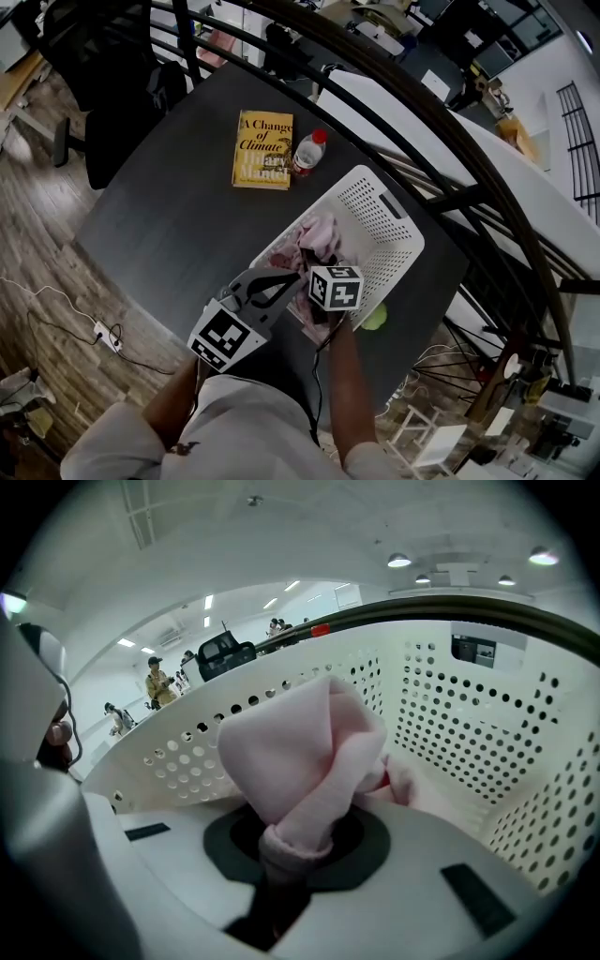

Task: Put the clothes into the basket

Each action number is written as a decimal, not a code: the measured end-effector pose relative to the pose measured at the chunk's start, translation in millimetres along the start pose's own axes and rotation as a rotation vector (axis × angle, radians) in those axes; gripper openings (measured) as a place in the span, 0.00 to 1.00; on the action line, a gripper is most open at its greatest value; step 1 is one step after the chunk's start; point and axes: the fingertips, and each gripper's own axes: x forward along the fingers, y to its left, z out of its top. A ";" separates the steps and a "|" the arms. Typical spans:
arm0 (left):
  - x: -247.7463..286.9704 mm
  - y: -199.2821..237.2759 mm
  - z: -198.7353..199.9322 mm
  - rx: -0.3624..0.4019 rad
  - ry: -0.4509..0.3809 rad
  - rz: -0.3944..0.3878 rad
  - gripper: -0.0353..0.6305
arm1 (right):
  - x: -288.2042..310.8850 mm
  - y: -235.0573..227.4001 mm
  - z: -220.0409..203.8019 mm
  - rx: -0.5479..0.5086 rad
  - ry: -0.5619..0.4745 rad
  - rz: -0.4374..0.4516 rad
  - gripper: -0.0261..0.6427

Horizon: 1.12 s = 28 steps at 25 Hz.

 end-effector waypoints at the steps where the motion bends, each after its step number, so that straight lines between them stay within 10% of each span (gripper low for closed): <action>1: -0.4 0.1 -0.1 0.000 0.000 0.001 0.06 | 0.0 -0.1 -0.2 -0.002 -0.001 0.000 0.11; 28: -18.6 -5.8 9.8 0.007 -0.043 0.002 0.06 | -27.4 0.6 11.9 -0.146 -0.022 -0.061 0.47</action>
